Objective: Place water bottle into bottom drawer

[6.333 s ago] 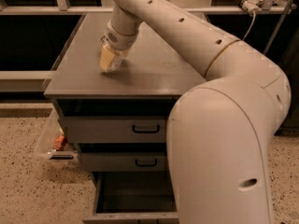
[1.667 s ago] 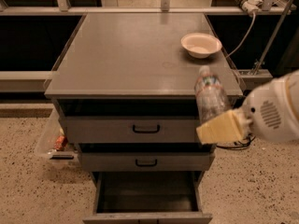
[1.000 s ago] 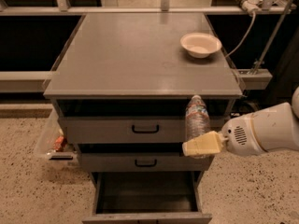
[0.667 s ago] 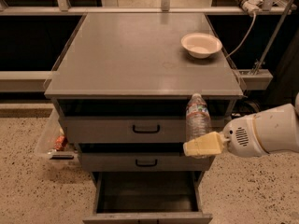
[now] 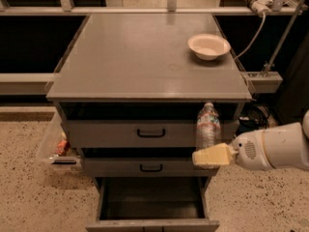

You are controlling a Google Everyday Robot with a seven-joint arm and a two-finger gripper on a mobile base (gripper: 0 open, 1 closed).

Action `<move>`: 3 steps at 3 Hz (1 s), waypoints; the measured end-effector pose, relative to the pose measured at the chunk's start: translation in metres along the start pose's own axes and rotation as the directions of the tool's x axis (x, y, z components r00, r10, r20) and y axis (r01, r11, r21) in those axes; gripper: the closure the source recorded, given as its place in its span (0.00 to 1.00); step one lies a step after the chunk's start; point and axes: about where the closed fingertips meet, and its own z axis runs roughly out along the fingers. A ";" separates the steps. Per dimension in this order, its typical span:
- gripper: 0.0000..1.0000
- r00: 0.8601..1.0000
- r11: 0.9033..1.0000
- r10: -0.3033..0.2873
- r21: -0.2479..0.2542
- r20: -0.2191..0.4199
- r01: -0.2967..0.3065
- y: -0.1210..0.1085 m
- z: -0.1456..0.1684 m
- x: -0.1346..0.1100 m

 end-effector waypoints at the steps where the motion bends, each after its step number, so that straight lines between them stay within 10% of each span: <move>1: 1.00 0.992 0.993 0.090 -0.065 -0.088 -0.096 -0.017 0.033 0.026; 2: 1.00 0.941 0.955 0.246 -0.107 -0.234 -0.276 -0.038 0.063 0.072; 3: 1.00 0.874 0.896 0.365 -0.135 -0.321 -0.424 -0.046 0.081 0.109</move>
Offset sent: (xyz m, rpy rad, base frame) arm -0.0558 -0.0012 -0.1510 0.2215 0.6089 -0.0553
